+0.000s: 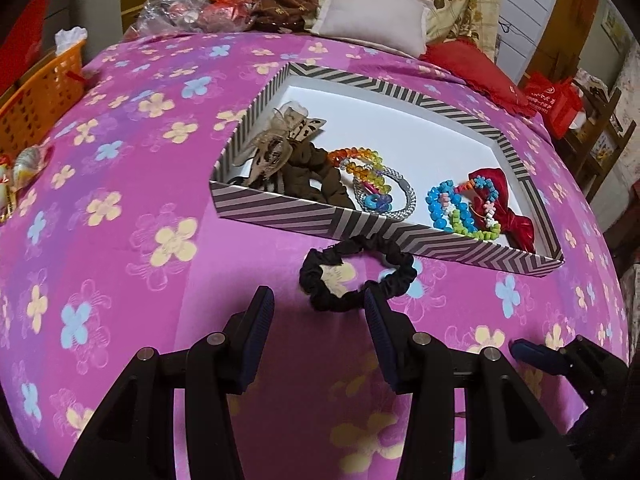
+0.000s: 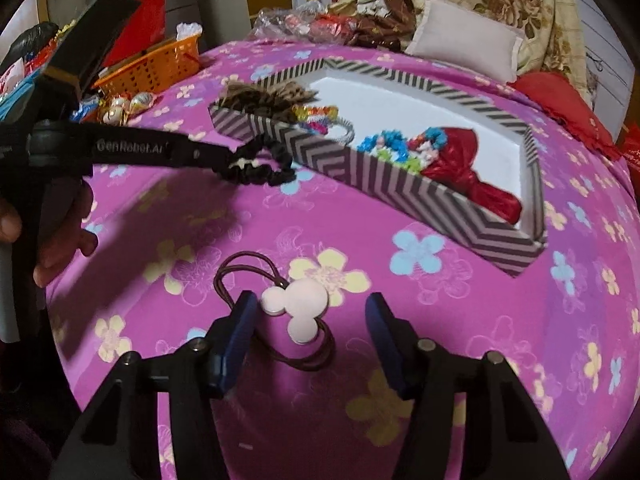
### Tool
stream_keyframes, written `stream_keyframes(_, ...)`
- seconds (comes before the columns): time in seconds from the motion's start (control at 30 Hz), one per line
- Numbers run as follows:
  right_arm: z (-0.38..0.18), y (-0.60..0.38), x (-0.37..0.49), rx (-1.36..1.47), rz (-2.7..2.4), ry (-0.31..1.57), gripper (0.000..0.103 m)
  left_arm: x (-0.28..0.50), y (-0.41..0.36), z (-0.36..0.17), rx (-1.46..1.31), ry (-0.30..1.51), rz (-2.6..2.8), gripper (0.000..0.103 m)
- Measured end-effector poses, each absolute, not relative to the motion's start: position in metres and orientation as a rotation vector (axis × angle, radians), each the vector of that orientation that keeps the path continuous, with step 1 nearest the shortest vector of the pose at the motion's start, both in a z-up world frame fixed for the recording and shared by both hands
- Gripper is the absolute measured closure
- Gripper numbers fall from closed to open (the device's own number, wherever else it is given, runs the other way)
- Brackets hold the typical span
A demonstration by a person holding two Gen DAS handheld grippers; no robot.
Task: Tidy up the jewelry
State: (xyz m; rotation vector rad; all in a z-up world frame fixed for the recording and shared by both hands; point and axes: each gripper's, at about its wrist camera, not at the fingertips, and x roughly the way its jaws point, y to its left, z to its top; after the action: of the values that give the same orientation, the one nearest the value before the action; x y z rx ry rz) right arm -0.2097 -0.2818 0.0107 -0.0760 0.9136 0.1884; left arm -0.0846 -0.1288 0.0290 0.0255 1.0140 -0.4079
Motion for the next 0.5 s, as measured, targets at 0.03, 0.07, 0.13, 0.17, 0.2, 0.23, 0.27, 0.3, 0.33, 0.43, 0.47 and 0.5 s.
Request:
stream_keyframes(0.03, 0.01, -0.281, -0.209, -0.086, 0.189, 0.912, 0.044, -0.083, -0.13, 0.028, 0.03, 1.013, -0.404, 0.065)
stream_keyframes(0.07, 0.009, -0.28, -0.208, -0.093, 0.189, 0.907, 0.044, -0.081, -0.131, 0.028, 0.034, 1.012, -0.402, 0.065)
stream_keyframes(0.13, 0.009, -0.278, -0.207, -0.106, 0.189, 0.903, 0.044, -0.078, -0.134, 0.025, 0.046, 1.017, -0.402, 0.065)
stream_keyframes(0.17, 0.008, -0.278, -0.207, -0.113, 0.189, 0.899, 0.044, -0.075, -0.136, 0.023, 0.053, 1.022, -0.401, 0.065)
stream_keyframes(0.2, 0.008, -0.277, -0.207, -0.122, 0.189, 0.894, 0.044, -0.073, -0.138, 0.02, 0.06, 1.028, -0.4, 0.065)
stream_keyframes(0.23, 0.008, -0.277, -0.208, -0.13, 0.189, 0.89, 0.044, -0.071, -0.139, 0.018, 0.064, 1.031, -0.399, 0.065)
stream_keyframes(0.27, 0.008, -0.276, -0.208, -0.136, 0.186, 0.887, 0.048, -0.07, -0.14, 0.016, 0.067, 1.033, -0.399, 0.065)
stream_keyframes(0.3, 0.008, -0.276, -0.208, -0.135, 0.185, 0.885, 0.058, -0.07, -0.142, 0.016, 0.077, 1.015, -0.396, 0.065)
stream_keyframes(0.33, 0.009, -0.277, -0.208, -0.131, 0.183, 0.881, 0.064, -0.069, -0.144, 0.015, 0.087, 1.013, -0.397, 0.065)
stream_keyframes(0.43, 0.009, -0.281, -0.209, -0.113, 0.187, 0.881, 0.066, -0.069, -0.149, 0.014, 0.112, 0.989, -0.408, 0.081)
stream_keyframes(0.47, 0.009, -0.281, -0.208, -0.113, 0.187, 0.881, 0.066, -0.07, -0.15, 0.014, 0.119, 0.983, -0.41, 0.098)
stream_keyframes(0.5, 0.009, -0.282, -0.208, -0.105, 0.188, 0.88, 0.066, -0.07, -0.15, 0.014, 0.125, 0.986, -0.412, 0.102)
